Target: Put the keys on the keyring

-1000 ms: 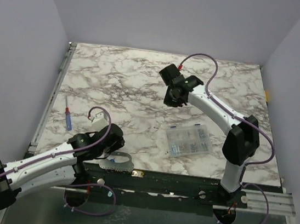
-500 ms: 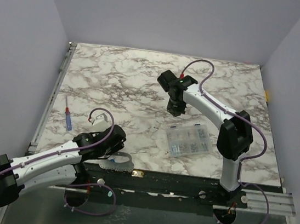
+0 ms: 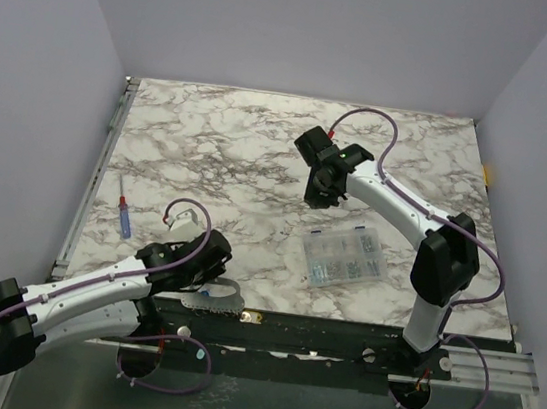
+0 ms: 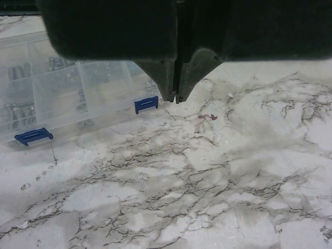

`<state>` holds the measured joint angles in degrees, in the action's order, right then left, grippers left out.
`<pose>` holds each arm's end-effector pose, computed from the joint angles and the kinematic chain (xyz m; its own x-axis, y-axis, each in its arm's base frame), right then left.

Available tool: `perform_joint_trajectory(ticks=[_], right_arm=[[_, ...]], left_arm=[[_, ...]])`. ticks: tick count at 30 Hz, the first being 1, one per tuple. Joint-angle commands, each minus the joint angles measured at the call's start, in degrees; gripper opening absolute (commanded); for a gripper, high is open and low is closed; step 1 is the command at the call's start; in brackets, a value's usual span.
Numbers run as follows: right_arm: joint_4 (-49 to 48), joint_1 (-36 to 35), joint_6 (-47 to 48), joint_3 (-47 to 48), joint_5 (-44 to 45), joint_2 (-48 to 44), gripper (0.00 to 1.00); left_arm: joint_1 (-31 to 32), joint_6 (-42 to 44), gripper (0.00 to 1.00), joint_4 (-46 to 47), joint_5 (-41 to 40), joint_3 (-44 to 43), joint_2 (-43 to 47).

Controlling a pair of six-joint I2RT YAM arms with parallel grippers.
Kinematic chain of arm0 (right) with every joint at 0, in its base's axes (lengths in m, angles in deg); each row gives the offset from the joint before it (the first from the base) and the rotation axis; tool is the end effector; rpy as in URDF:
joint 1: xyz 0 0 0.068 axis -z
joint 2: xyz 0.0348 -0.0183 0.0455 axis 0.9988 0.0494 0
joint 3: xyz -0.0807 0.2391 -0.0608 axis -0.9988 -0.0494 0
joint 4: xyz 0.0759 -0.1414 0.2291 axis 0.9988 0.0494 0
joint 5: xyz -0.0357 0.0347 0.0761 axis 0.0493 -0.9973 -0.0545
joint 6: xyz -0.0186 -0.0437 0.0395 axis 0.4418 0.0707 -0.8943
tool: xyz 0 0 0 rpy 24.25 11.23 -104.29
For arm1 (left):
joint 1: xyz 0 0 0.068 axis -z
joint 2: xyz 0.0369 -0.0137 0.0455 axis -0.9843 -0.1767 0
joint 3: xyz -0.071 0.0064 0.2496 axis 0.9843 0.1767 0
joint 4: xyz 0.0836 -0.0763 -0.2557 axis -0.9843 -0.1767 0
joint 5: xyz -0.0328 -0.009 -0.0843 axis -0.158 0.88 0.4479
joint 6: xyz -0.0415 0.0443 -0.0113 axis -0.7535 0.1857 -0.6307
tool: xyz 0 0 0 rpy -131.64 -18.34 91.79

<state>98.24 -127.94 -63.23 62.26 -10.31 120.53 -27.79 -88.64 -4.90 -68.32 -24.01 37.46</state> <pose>0.3140 0.2536 0.2393 -0.8951 0.1161 -0.4305 0.1010 0.9932 0.0579 0.1248 -0.1299 0.1558 -0.7060 -0.5530 -0.4424 -0.3874 0.8246 -0.4123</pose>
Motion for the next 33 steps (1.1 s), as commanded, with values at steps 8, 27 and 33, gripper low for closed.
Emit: perform_joint_trajectory(ticks=[8, 27, 33], right_arm=[[-2.24, -0.09, 1.66, -0.62, -1.95, -0.81, 0.01], [-4.60, -0.09, 5.05, -1.31, -4.17, -1.41, 0.78], [-5.39, -0.09, 5.58, -1.82, -4.76, -1.51, 0.81]], left_arm=[[0.79, -2.21, 0.35, -0.23, 0.93, 3.50, 1.29], [1.67, -2.99, 0.26, 4.16, 1.85, 5.62, -2.75], [1.85, -1.91, 0.42, 3.66, 1.95, 3.26, -2.57]])
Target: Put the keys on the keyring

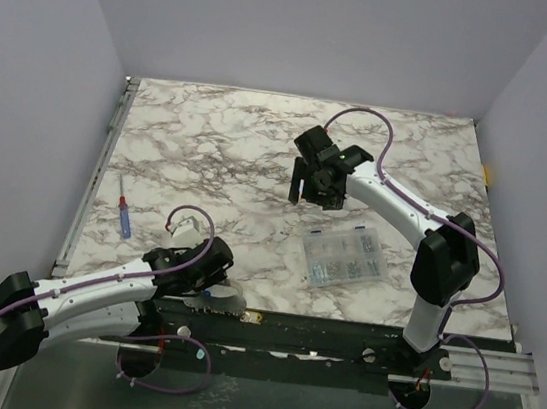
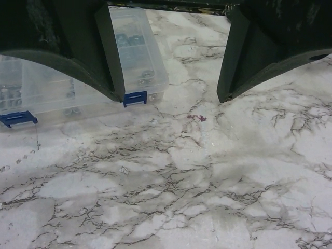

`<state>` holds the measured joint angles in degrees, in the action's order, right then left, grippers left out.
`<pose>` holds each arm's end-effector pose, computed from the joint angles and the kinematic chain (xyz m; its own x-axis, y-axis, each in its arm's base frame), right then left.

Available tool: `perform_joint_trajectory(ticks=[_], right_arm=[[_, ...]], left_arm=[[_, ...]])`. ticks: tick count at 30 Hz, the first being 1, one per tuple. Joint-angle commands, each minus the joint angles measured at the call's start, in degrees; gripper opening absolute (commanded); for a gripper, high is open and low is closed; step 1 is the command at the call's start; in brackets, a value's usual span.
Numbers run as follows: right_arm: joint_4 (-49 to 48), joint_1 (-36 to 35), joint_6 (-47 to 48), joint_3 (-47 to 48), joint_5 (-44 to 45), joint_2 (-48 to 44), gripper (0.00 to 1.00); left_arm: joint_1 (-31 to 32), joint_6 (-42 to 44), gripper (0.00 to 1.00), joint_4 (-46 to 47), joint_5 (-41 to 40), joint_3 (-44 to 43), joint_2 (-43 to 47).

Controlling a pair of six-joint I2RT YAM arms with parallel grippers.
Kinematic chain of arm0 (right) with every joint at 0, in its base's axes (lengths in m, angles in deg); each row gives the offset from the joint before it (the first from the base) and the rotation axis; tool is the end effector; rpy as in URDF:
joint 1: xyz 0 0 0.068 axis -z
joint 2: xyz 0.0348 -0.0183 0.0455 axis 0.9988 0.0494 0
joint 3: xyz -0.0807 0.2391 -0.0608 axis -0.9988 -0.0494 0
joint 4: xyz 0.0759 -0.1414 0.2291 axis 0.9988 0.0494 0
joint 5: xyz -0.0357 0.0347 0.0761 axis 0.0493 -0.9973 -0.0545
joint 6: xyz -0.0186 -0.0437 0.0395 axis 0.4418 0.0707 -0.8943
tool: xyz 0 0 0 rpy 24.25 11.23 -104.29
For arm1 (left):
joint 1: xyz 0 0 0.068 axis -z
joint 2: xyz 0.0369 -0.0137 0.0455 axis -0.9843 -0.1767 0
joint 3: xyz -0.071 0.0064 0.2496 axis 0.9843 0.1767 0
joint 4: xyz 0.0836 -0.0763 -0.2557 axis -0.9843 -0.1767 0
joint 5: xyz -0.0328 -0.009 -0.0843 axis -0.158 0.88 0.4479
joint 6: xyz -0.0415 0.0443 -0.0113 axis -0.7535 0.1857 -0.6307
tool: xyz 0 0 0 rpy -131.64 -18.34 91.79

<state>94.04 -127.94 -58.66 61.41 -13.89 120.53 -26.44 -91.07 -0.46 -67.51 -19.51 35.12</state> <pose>0.3172 0.2601 0.2372 -0.8985 0.0512 -0.4359 0.0056 0.9944 0.1054 0.1191 -0.1304 0.1283 -0.7211 -0.5552 -0.4145 -0.4069 0.8236 -0.3953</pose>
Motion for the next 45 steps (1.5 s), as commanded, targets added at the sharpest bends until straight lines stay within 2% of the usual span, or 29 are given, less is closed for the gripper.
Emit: perform_joint_trajectory(ticks=[1, 8, 13, 21, 30, 37, 45], right_arm=[[-1.24, -0.10, 1.07, -1.06, -1.22, -1.51, 0.82], [-1.35, -0.09, 1.18, -1.58, -0.26, -1.68, 0.86], [-1.93, -0.08, 1.39, -1.79, -0.38, -1.45, 0.92], [-2.21, -0.03, 2.36, -1.50, -0.47, -0.99, 1.00], [-2.31, -0.03, 3.09, -1.12, 0.21, -0.65, 1.00], [-3.90, -0.09, 4.53, -2.13, 0.68, -1.38, 1.00], [-12.65, -0.07, 7.46, -11.46, 5.38, -9.45, 1.00]], left_arm=[[0.50, 0.63, 0.43, -1.13, 1.29, -2.03, -0.31], [1.73, -0.69, 0.49, -6.07, 2.42, -5.05, 0.40], [2.53, -3.52, 0.52, -6.13, 2.58, -2.42, 1.89], [2.52, -3.42, 0.57, 1.70, 1.03, 1.54, 1.54], [2.46, -1.98, 0.59, 8.04, -3.04, 3.01, -2.94], [-1.07, 6.33, 0.59, 20.77, -6.27, 1.45, -10.72], [-6.57, 18.72, 0.58, 34.83, -3.74, -5.35, -25.25]])
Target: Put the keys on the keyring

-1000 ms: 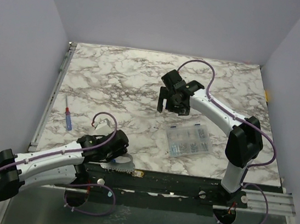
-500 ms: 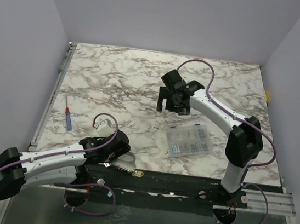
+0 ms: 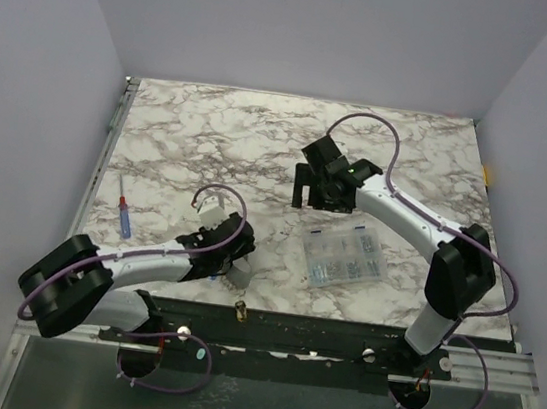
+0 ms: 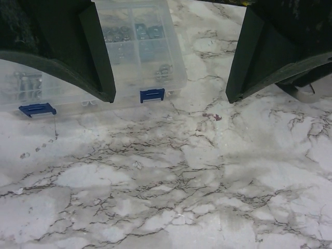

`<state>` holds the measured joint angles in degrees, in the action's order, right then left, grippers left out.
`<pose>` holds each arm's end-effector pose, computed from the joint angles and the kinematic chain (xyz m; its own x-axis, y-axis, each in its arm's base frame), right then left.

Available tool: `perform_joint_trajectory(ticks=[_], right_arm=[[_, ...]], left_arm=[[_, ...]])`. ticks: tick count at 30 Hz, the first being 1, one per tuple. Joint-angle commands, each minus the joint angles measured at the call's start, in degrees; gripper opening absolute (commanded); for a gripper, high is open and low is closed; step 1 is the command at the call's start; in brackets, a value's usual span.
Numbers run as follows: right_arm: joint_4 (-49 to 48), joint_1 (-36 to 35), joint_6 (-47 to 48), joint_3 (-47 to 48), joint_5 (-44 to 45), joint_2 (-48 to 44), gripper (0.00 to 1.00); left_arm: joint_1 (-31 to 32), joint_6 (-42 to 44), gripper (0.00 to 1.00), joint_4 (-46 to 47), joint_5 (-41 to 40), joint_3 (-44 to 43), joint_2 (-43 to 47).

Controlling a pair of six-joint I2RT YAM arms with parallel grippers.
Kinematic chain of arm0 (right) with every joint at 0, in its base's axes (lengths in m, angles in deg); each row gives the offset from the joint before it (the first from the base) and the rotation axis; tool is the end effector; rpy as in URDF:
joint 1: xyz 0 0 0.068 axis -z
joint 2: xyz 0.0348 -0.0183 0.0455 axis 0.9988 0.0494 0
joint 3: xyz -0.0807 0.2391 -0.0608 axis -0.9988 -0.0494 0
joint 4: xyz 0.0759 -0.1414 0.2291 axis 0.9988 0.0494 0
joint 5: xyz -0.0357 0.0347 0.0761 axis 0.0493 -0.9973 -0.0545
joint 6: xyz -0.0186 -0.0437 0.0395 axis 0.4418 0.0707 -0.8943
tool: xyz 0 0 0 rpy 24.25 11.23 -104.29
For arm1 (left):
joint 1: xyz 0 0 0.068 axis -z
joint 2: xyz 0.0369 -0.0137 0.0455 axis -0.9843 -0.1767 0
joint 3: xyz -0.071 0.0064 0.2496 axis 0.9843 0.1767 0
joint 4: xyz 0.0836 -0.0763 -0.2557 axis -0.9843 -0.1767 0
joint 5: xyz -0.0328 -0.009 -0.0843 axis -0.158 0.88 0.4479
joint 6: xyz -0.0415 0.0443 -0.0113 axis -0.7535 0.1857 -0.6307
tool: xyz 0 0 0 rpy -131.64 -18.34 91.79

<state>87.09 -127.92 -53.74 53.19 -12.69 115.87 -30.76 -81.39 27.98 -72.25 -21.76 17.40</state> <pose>0.3070 0.2499 0.2286 -0.8691 -0.0146 -0.4944 -0.0667 0.9939 0.0878 0.1692 -0.1625 0.1168 -0.6195 -0.5628 -0.5472 -0.3050 0.8149 -0.4928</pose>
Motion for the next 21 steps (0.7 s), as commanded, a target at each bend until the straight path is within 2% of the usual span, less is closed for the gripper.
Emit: perform_joint_trajectory(ticks=[1, 6, 10, 12, 15, 17, 19, 21], right_arm=[[-6.24, -0.05, 3.42, -4.10, 5.09, -5.24, 1.00], [-4.02, -0.08, 3.72, -4.00, 8.83, -5.10, 1.00], [-5.77, -0.07, 3.97, -4.67, 9.11, -7.87, 1.00], [-6.91, -0.08, 5.59, -5.06, 9.93, -8.59, 1.00], [-6.82, -0.07, 6.93, -4.73, 10.05, -8.15, 1.00], [-7.15, -0.04, 5.74, -5.93, 10.42, -8.96, 1.00], [-12.79, -0.12, 9.22, -9.83, 5.78, -11.14, 1.00], [-20.70, -0.07, 14.98, -14.56, -2.67, -13.07, 1.00]], left_arm=[[-2.72, 9.74, 0.58, 7.85, 1.89, -3.94, -9.33], [-4.49, 14.97, 0.58, 11.83, 5.53, -10.85, -16.75], [-4.72, 22.11, 0.64, 9.92, 7.16, -15.55, -16.68], [-4.76, 25.84, 0.68, 6.72, 7.45, -16.55, -14.50], [-4.84, 30.16, 0.81, 1.59, 6.57, -16.27, -8.94], [-4.83, 32.59, 0.85, -2.21, 5.71, -15.77, -3.61], [-4.84, 33.48, 0.85, -7.01, 4.13, -15.07, 0.48], [-4.88, 32.05, 0.85, -13.45, 1.60, -14.63, 3.68]])
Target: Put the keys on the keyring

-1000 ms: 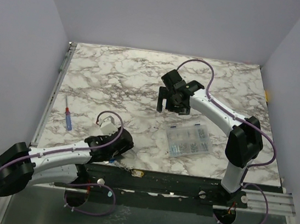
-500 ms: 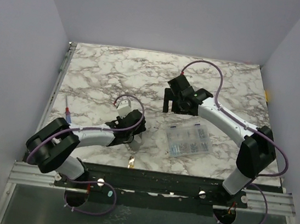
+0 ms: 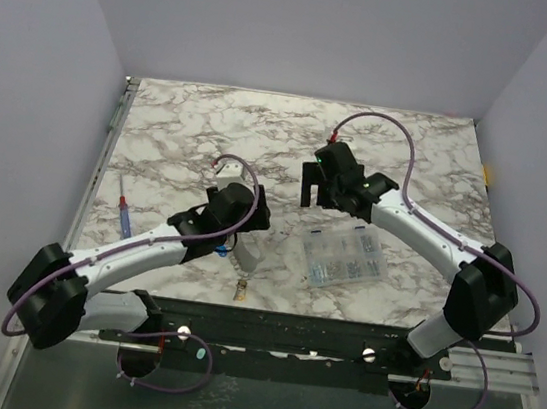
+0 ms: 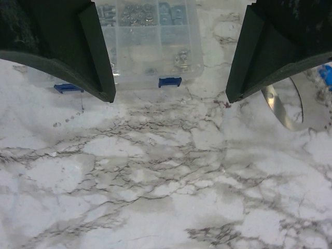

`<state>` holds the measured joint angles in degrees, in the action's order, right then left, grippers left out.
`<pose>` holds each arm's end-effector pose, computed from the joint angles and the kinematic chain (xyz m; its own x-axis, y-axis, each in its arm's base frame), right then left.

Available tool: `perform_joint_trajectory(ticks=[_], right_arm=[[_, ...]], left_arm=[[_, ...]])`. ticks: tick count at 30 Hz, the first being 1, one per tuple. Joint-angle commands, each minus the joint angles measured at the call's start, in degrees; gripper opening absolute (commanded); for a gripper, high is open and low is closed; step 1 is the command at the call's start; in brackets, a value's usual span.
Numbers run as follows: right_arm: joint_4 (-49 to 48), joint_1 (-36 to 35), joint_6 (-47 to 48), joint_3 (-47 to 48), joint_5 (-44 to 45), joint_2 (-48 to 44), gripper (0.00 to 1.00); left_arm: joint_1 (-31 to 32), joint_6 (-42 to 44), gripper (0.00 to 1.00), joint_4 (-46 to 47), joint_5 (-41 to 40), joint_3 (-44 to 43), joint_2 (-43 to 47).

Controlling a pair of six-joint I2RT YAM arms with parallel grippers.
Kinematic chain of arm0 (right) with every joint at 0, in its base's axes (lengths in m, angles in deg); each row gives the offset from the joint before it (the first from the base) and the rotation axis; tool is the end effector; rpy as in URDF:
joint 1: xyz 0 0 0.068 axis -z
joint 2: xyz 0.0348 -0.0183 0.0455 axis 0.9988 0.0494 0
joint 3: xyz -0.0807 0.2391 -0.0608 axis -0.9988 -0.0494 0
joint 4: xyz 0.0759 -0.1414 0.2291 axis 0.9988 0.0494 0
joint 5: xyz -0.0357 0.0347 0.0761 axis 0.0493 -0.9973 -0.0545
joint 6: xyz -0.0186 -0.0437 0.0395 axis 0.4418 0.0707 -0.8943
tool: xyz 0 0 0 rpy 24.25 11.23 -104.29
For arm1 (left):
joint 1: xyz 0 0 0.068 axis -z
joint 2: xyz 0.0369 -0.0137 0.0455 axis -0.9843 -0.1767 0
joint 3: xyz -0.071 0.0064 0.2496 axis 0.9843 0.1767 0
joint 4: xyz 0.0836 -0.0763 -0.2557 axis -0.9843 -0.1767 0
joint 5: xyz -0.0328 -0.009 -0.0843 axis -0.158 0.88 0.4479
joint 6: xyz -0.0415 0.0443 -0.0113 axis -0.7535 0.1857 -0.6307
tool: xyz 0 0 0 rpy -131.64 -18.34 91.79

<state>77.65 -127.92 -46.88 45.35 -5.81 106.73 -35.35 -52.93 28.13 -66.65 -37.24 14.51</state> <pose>0.2944 0.2319 0.2531 -0.7384 -0.0548 -0.6721 -0.1134 0.9926 0.0436 0.2188 -0.1907 0.1925 -0.6126 -0.2643 -0.7449 0.0472 0.9285 -0.3682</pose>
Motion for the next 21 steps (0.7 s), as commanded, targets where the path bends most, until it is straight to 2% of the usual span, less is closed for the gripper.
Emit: perform_joint_trajectory(ticks=[1, 5, 7, 11, 14, 17, 21], right_arm=[[-12.70, -0.11, 10.56, -7.75, -13.70, -4.33, 1.00], [-12.85, -0.19, 15.12, -6.23, -31.20, -2.91, 1.00], [-14.82, -0.20, 15.03, -5.93, -36.50, -1.64, 1.00], [-14.17, -0.78, 14.33, -2.07, -43.87, 4.28, 1.00], [-12.12, -1.13, 13.54, 0.79, -43.82, 7.77, 1.00], [-12.55, -1.12, 12.98, 0.03, -40.85, 7.58, 1.00], [-12.50, -1.12, 12.44, -1.26, -36.32, 6.77, 1.00]], left_arm=[[-0.38, 2.92, 0.85, -17.02, -4.97, 0.90, 7.79], [-0.49, 0.85, 0.85, -27.77, -9.98, 0.14, 14.26], [-0.55, 1.41, 0.84, -30.89, -13.18, -0.86, 18.29], [-0.72, 3.74, 0.79, -31.47, -15.71, -1.68, 23.05], [-0.79, 1.07, 0.73, -32.24, -12.19, -1.40, 21.43], [-0.77, -3.10, 0.66, -30.45, -4.62, 1.36, 18.71], [-0.79, -6.33, 0.48, -27.35, -0.04, 4.97, 17.57]])
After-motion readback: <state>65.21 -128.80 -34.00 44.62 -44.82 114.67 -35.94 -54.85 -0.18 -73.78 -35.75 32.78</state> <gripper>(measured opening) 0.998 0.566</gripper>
